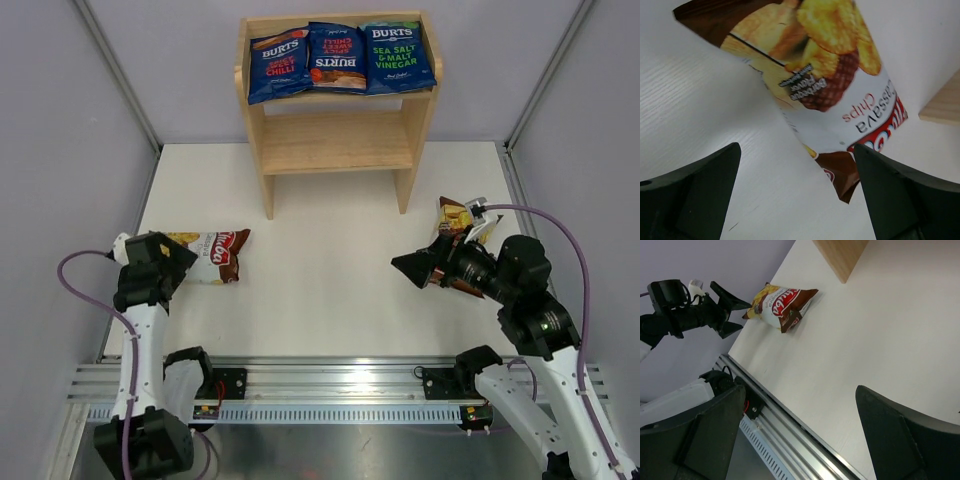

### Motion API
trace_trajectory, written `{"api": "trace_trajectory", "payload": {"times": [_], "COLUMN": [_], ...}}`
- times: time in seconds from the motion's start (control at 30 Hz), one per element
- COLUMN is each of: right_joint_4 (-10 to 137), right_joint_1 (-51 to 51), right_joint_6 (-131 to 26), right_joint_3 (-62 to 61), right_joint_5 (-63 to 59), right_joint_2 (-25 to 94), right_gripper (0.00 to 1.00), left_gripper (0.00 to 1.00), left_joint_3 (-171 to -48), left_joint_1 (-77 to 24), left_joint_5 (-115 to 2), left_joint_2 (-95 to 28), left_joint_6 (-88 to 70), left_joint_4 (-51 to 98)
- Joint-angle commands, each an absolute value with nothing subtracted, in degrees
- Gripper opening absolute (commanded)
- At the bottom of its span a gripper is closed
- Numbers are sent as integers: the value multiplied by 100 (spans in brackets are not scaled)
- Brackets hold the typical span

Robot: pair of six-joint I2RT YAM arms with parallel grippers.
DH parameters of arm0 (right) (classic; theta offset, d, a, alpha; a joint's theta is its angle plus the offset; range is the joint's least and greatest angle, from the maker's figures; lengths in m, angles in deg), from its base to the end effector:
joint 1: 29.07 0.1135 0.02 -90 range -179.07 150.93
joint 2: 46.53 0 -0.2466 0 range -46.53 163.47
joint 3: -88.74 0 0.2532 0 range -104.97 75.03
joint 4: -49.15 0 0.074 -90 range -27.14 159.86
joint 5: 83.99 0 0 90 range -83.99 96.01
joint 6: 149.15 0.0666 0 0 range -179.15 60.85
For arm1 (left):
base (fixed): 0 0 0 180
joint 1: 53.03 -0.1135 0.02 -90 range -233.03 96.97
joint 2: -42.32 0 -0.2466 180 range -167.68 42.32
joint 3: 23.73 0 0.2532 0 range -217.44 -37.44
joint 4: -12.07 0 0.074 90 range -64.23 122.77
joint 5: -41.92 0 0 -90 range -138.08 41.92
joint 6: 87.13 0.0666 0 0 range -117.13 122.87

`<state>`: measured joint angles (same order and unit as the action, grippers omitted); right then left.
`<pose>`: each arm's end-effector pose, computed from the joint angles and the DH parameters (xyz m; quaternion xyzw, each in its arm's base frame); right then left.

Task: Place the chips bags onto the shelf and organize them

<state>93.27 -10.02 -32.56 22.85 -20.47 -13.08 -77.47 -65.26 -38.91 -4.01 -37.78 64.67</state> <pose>0.1404 0.0799 0.3582 -0.0947 0.7627 0.4021 0.4977 0.1925 0.0526 0.2254 -0.4376 0.8116 -0.0216 0.3864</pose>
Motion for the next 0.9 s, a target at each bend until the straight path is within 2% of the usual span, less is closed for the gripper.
{"api": "trace_trajectory", "payload": {"times": [0.0, 0.2, 0.27, 0.37, 0.53, 0.87], "right_joint_4": [8809, 8388, 8194, 7834, 7552, 7315], "right_joint_1": [-1017, -1026, -1017, -1026, -1026, -1017], "right_joint_6": [-3226, -3042, -2901, -2760, -2690, -2497], "right_joint_3": [2484, 2792, 2967, 3143, 3223, 3118], "right_joint_5": [-2860, -3300, -3406, -3512, -3731, -3855], "right_joint_2": [-1261, -1269, -1287, -1234, -1006, -795], "right_gripper": [99, 99, 99, 100, 99, 99], "left_gripper": [99, 99, 99, 99, 99, 99], "left_joint_3": [-7305, -6189, -5837, -5504, -5124, -5432], "left_joint_1": [-7425, -8719, -8836, -8941, -9029, -9249], "left_joint_5": [-4770, -6168, -6319, -6311, -5627, -5467], "left_joint_2": [-224, -286, -172, 144, 742, -883], "left_joint_6": [-4572, -4846, -4899, -5109, -5514, -5698], "left_joint_4": [5831, 4469, 3889, 3448, 3097, 2604]}}
